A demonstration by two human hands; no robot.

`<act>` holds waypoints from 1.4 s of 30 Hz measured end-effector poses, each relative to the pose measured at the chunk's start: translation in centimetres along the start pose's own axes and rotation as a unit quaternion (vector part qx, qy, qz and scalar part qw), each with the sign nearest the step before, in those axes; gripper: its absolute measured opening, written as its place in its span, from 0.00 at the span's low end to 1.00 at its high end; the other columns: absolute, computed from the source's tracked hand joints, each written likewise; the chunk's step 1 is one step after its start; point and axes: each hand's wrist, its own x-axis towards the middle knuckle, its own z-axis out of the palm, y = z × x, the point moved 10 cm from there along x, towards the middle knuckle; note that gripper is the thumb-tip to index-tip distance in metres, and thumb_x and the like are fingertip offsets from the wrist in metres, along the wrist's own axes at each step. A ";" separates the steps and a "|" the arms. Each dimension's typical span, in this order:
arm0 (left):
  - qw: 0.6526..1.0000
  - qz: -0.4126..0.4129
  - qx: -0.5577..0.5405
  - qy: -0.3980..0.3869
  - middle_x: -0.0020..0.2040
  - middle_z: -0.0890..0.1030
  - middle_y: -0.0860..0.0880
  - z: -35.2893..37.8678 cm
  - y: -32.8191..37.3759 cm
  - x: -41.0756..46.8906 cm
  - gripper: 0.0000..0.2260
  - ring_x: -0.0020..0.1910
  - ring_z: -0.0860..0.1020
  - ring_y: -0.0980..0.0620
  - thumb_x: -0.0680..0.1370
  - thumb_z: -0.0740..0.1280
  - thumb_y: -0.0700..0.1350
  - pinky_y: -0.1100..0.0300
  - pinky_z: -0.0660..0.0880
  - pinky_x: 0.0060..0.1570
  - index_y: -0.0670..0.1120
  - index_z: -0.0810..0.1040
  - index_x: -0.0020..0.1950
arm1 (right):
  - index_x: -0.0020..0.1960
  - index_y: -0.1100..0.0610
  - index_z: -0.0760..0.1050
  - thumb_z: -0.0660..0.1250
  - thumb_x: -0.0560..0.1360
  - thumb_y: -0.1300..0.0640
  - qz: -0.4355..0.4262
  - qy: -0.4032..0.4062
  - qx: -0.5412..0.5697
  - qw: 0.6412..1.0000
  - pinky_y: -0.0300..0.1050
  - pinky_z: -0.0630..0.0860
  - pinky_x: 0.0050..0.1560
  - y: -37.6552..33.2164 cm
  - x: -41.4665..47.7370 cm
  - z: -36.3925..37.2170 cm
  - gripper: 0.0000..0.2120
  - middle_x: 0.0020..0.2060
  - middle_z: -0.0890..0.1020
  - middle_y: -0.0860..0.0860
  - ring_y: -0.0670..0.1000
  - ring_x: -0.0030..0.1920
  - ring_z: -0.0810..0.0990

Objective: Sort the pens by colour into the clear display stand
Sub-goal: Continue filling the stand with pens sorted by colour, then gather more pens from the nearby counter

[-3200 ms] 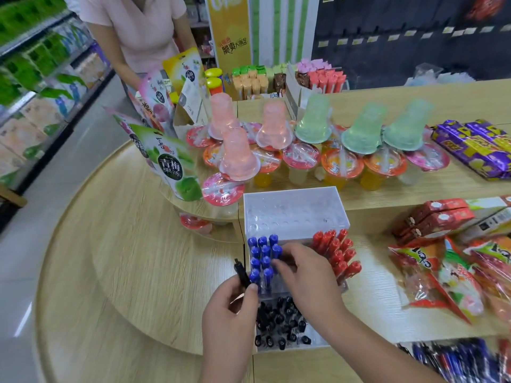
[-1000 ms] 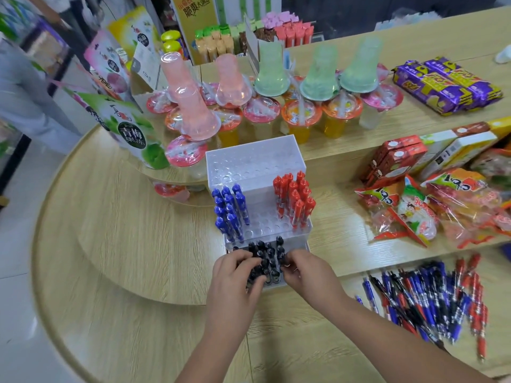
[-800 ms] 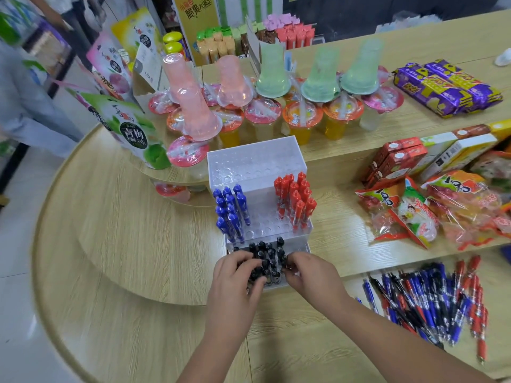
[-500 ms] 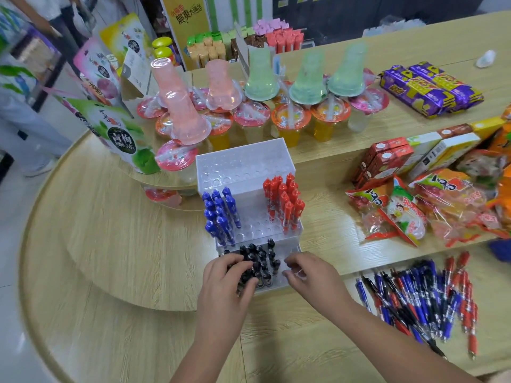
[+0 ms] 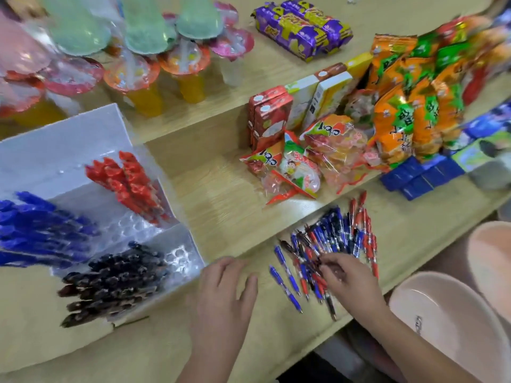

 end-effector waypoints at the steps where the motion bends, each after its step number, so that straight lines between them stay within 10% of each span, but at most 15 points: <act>1: 0.995 -0.074 -0.034 -0.049 0.50 0.78 0.55 3.1 -0.9 -0.1 0.08 0.48 0.77 0.56 0.76 0.70 0.50 0.56 0.78 0.45 0.51 0.81 0.54 | 0.58 0.46 0.78 0.68 0.77 0.51 0.011 0.004 -0.010 1.000 0.42 0.79 0.49 1.5 0.1 0.0 0.10 0.46 0.79 0.35 0.38 0.47 0.79; 6: 0.921 -0.328 -0.104 -0.184 0.61 0.76 0.49 17.5 -5.0 -3.9 0.27 0.58 0.76 0.50 0.73 0.72 0.56 0.52 0.75 0.58 0.47 0.72 0.68 | 0.66 0.52 0.73 0.70 0.75 0.50 0.051 0.082 -0.058 0.994 0.39 0.66 0.61 8.2 2.0 -1.4 0.20 0.58 0.73 0.41 0.44 0.60 0.71; 13: 0.812 -0.571 -0.037 -0.114 0.63 0.75 0.38 26.6 -7.7 -7.8 0.45 0.65 0.72 0.39 0.62 0.74 0.67 0.47 0.72 0.64 0.39 0.70 0.68 | 0.73 0.55 0.64 0.63 0.68 0.30 0.198 0.110 -0.107 0.968 0.53 0.68 0.68 19.1 7.9 -5.0 0.42 0.68 0.71 0.56 0.56 0.69 0.69; 19: 0.824 -0.566 0.010 -0.008 0.62 0.73 0.30 29.3 -4.7 -6.0 0.47 0.63 0.71 0.34 0.61 0.74 0.67 0.44 0.70 0.64 0.34 0.70 0.66 | 0.74 0.46 0.58 0.57 0.67 0.24 0.269 0.074 -0.094 0.956 0.56 0.71 0.62 22.1 11.4 -4.1 0.42 0.69 0.66 0.52 0.56 0.69 0.64; 27: 0.908 -0.408 0.070 0.067 0.40 0.75 0.33 34.1 -7.0 -4.6 0.34 0.29 0.73 0.43 0.59 0.68 0.74 0.60 0.67 0.31 0.45 0.75 0.46 | 0.75 0.46 0.54 0.58 0.67 0.26 0.275 0.087 -0.071 0.955 0.54 0.73 0.58 21.0 13.9 -2.2 0.43 0.67 0.65 0.52 0.55 0.67 0.63; 30: 0.875 -0.450 0.131 0.120 0.61 0.70 0.27 35.6 -7.5 -5.0 0.43 0.46 0.79 0.35 0.53 0.69 0.74 0.44 0.72 0.50 0.53 0.75 0.62 | 0.76 0.46 0.52 0.58 0.66 0.26 0.273 0.085 -0.074 0.955 0.53 0.72 0.57 20.8 14.3 -2.0 0.44 0.67 0.63 0.50 0.54 0.67 0.62; 34: 0.933 -0.340 0.114 0.032 0.62 0.73 0.41 33.3 5.1 2.5 0.34 0.57 0.72 0.35 0.65 0.68 0.65 0.38 0.73 0.50 0.52 0.73 0.67 | 0.76 0.46 0.53 0.57 0.67 0.26 0.246 0.076 -0.060 0.964 0.52 0.75 0.55 19.3 14.6 -0.5 0.43 0.66 0.62 0.47 0.51 0.65 0.62; 42: 0.952 -0.297 0.065 -0.041 0.63 0.74 0.47 38.0 4.1 3.0 0.26 0.61 0.72 0.40 0.74 0.49 0.67 0.38 0.71 0.54 0.62 0.64 0.70 | 0.71 0.40 0.60 0.58 0.71 0.33 0.229 0.084 0.042 0.969 0.49 0.73 0.55 19.0 14.9 -0.4 0.30 0.59 0.67 0.43 0.47 0.61 0.66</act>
